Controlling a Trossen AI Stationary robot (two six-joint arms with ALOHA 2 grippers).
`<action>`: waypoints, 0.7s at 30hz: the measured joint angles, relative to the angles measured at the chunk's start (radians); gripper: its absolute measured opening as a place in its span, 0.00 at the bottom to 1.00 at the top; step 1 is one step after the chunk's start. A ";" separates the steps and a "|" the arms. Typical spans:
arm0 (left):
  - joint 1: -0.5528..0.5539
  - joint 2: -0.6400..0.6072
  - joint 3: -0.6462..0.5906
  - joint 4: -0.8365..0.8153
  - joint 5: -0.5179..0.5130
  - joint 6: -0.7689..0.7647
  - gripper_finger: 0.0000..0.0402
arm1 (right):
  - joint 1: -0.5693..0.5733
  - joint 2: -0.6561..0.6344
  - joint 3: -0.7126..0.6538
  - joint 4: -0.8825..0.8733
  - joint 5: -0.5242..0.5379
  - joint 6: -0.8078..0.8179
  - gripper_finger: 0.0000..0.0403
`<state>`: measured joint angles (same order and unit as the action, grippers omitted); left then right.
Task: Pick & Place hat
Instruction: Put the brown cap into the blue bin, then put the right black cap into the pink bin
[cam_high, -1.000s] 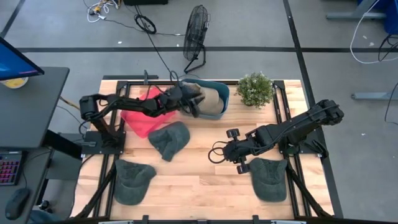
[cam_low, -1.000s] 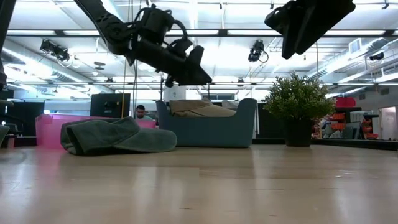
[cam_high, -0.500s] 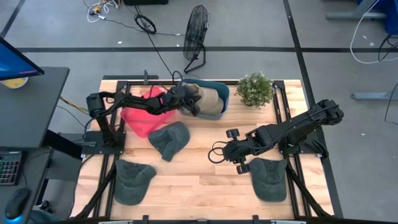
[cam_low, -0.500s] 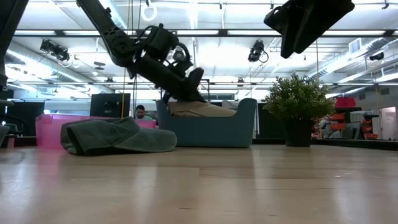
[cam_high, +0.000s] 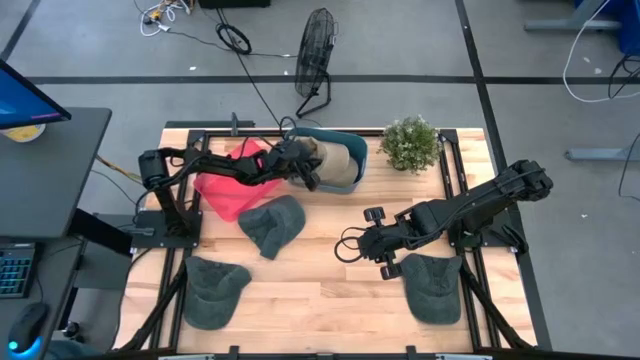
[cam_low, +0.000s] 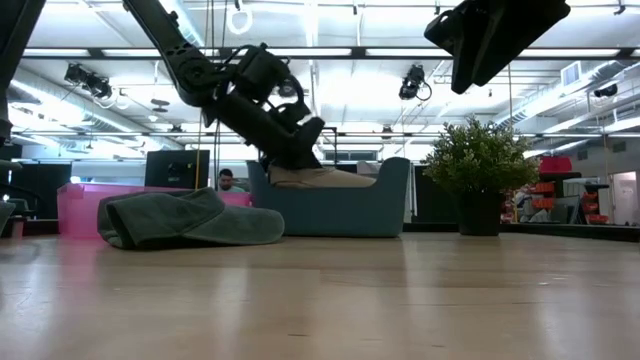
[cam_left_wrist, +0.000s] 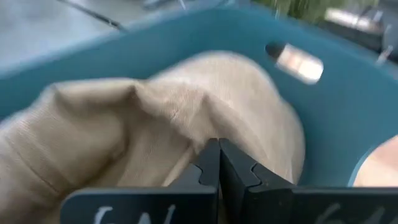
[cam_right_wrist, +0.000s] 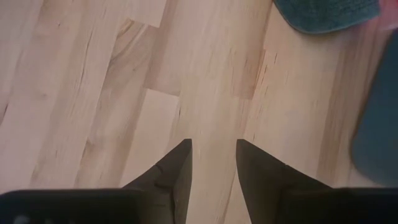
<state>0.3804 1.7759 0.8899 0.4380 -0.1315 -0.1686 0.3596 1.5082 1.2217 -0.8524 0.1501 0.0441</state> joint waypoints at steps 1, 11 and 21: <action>0.000 -0.010 0.002 0.015 -0.001 -0.001 0.01 | 0.000 0.000 0.000 0.000 0.000 0.000 0.32; -0.049 -0.148 0.021 -0.119 -0.002 0.042 0.01 | 0.065 0.000 0.013 -0.049 -0.011 0.121 0.32; -0.175 -0.295 0.022 -0.229 0.000 0.170 0.09 | 0.207 -0.002 0.010 -0.225 -0.139 0.446 0.32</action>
<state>0.2052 1.4808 0.9115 0.2086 -0.1319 0.0011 0.5668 1.5066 1.2318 -1.0773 0.0115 0.4898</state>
